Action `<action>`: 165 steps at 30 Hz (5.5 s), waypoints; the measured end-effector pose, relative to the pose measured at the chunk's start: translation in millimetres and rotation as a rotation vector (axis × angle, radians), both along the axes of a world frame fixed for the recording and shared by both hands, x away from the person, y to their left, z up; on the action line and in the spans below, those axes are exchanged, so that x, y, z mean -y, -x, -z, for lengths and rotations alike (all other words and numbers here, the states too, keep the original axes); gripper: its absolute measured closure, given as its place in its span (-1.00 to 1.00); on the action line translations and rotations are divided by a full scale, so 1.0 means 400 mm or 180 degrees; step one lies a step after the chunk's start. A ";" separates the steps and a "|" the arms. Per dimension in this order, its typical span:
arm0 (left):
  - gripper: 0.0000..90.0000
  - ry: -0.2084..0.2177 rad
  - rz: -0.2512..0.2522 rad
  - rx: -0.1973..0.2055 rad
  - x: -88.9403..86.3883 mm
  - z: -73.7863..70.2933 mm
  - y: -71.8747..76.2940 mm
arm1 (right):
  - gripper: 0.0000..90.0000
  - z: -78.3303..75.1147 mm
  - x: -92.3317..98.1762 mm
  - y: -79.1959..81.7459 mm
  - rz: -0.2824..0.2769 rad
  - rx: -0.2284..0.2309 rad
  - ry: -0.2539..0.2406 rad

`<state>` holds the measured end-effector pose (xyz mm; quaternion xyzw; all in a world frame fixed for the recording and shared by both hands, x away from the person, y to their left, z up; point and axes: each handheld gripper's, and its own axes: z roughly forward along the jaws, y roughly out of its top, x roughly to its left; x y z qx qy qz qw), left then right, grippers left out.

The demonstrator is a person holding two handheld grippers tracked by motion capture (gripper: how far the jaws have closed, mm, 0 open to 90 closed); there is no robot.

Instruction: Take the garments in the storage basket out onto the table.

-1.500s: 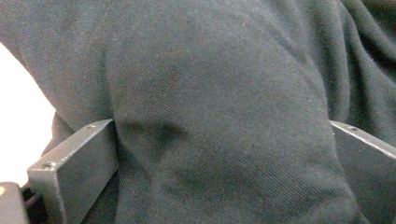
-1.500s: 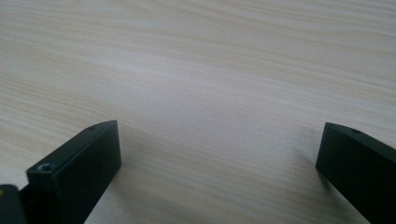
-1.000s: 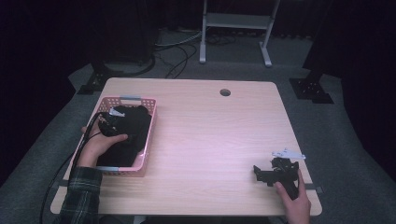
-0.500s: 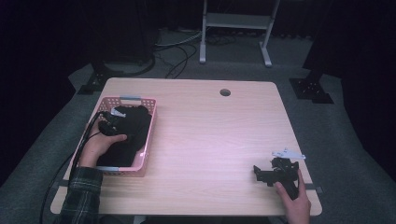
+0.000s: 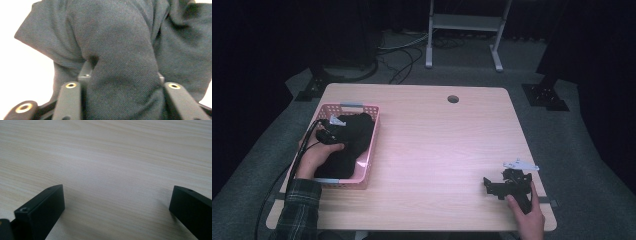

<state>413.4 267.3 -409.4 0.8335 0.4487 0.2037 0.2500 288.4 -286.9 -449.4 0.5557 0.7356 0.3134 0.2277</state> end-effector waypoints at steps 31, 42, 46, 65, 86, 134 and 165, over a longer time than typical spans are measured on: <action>0.29 0.0544 -0.0166 0.0326 -0.033 -0.072 0.021 | -1.00 0.000 0.000 0.000 0.0000 0.0000 0.0000; 0.29 0.0767 -0.0103 0.0654 -0.037 -0.106 0.034 | -1.00 0.000 0.000 0.000 0.0000 0.0000 0.0000; 0.28 0.0806 -0.0092 0.0747 -0.037 -0.121 0.040 | -1.00 0.000 0.000 0.000 0.0000 0.0000 0.0000; 0.28 0.1197 -0.0020 0.1288 -0.037 -0.206 0.081 | -1.00 0.000 0.000 0.000 0.0000 0.0000 0.0000; 0.27 0.1519 0.0023 0.2071 -0.030 -0.309 0.152 | -1.00 0.000 0.000 0.000 -0.0002 0.0003 0.0000; 0.28 0.1782 -0.0091 0.2187 0.188 -0.413 0.269 | -1.00 0.000 0.000 0.000 -0.0002 0.0001 0.0003; 0.28 0.2081 0.0472 0.1786 0.529 -0.210 0.234 | -1.00 0.000 0.000 0.000 -0.0004 0.0004 0.0006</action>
